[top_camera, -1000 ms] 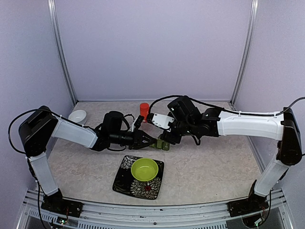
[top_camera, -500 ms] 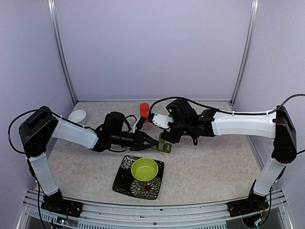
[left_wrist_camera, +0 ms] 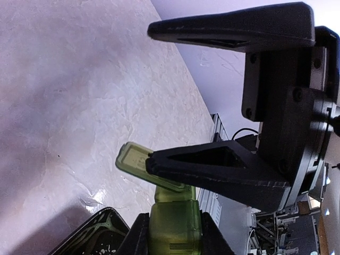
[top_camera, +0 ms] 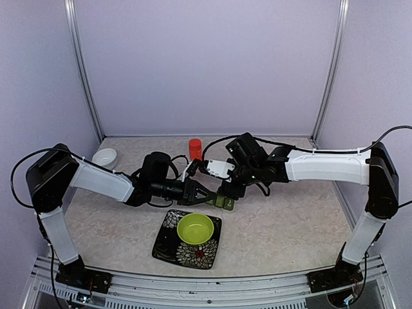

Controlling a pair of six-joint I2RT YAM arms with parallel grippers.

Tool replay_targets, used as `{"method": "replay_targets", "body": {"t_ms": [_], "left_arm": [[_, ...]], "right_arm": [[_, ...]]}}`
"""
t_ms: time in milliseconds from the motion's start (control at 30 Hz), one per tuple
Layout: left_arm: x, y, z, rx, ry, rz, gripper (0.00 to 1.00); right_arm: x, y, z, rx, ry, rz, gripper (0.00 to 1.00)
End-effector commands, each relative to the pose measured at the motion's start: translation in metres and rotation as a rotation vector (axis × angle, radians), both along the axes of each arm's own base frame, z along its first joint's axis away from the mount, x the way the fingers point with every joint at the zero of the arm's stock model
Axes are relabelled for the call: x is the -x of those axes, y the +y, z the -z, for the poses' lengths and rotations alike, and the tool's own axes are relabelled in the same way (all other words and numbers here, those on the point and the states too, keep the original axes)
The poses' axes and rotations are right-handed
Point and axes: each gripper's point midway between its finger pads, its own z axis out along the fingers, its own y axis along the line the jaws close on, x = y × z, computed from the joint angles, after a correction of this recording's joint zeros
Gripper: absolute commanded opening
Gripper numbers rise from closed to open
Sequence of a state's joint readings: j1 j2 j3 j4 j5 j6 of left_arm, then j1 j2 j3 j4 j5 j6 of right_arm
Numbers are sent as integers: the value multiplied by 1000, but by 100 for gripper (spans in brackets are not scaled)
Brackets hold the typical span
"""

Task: Sort the pills into containers
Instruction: Open the lid of the pill container.

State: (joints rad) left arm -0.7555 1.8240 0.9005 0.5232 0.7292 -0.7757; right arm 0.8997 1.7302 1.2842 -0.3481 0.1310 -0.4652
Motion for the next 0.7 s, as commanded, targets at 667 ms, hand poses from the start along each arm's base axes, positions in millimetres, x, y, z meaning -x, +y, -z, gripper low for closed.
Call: {"method": "replay_targets", "body": {"t_ms": [667], "left_arm": [[-32, 2, -21, 47, -24, -78, 15]], "right_arm": [[-37, -40, -55, -198, 43, 232, 87]]}}
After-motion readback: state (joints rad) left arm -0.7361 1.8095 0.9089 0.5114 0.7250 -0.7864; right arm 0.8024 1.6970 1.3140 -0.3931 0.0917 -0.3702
